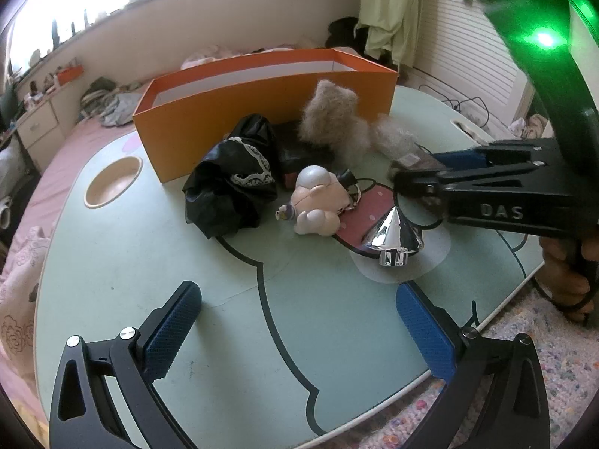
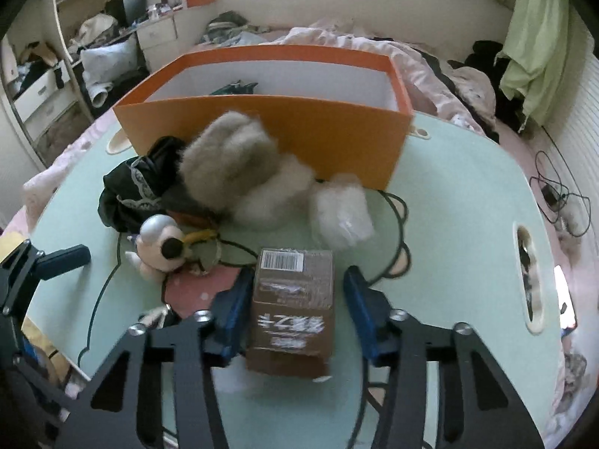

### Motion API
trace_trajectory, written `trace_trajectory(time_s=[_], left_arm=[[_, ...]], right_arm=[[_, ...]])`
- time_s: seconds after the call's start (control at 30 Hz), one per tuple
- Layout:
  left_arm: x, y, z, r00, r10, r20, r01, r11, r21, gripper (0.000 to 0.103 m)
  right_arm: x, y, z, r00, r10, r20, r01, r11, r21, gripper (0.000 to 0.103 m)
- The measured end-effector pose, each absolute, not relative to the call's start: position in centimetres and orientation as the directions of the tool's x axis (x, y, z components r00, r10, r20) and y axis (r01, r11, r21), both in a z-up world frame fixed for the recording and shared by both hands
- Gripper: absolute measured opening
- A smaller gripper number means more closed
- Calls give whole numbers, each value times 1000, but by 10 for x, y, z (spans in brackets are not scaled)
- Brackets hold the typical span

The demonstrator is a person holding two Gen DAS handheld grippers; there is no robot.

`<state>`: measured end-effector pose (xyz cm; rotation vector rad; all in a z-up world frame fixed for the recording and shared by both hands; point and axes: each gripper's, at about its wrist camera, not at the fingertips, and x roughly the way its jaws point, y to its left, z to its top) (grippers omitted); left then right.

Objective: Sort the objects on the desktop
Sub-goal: 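Grasp the brown printed carton with the right gripper while the left grasps the silver cone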

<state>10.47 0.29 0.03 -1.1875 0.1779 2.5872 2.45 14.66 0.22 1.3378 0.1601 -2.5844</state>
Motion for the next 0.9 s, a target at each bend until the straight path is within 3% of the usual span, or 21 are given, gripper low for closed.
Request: trace_trajectory(time_s=[0.2,0.37,0.47,0.57,0.63,0.73,0.9], left_arm=[[105,5,5,-639,221,-737,-310,-951,-17,102],[122,25,27,-722,272,-636,-393,-918,55,99],[124,48,36,-745,301,-596,-458,-880,128,85],[106,61,35,-726,301,-618,-473,-871,131,70],[93,64,32,-699,313,-643,-480,-872,98,51],[78,68,24,-652,328,-684,-493,-868,54,31],[71,73,13,-609,354,-710,-533,-846,36,30]], right_arm=[[43,170,4,-597,-178,-783,212,-975,60,42],[56,192,19,-677,-234,-697,173,-972,158,42],[54,190,21,-684,-237,-690,168,-971,167,42],[50,185,20,-675,-236,-699,174,-972,159,42],[48,185,21,-679,-234,-695,175,-972,157,42],[50,193,18,-685,-238,-689,171,-971,166,42],[48,198,15,-676,-251,-692,165,-968,190,42]])
